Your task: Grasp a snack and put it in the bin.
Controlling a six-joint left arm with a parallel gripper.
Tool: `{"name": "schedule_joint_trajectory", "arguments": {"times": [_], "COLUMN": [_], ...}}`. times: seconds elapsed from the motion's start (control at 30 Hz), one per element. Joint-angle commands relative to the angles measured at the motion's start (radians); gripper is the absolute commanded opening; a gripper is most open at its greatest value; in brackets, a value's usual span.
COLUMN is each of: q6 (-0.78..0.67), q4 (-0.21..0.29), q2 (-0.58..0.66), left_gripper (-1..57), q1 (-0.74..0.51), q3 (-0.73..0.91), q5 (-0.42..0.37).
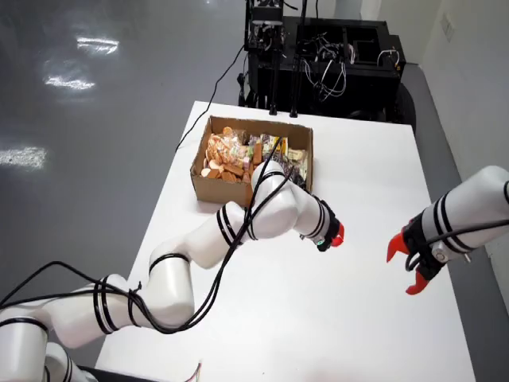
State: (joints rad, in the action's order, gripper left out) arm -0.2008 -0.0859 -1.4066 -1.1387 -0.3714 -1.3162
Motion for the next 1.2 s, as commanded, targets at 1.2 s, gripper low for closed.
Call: {"name": "schedule_joint_trajectory", "arguments": {"times": [1.2], "q6": [0.000], "q4": [0.000], "q2": [0.000], "left_gripper": [0.1], "q1": [-0.053], "q3": [-0.001], "q5": [0.000]}}
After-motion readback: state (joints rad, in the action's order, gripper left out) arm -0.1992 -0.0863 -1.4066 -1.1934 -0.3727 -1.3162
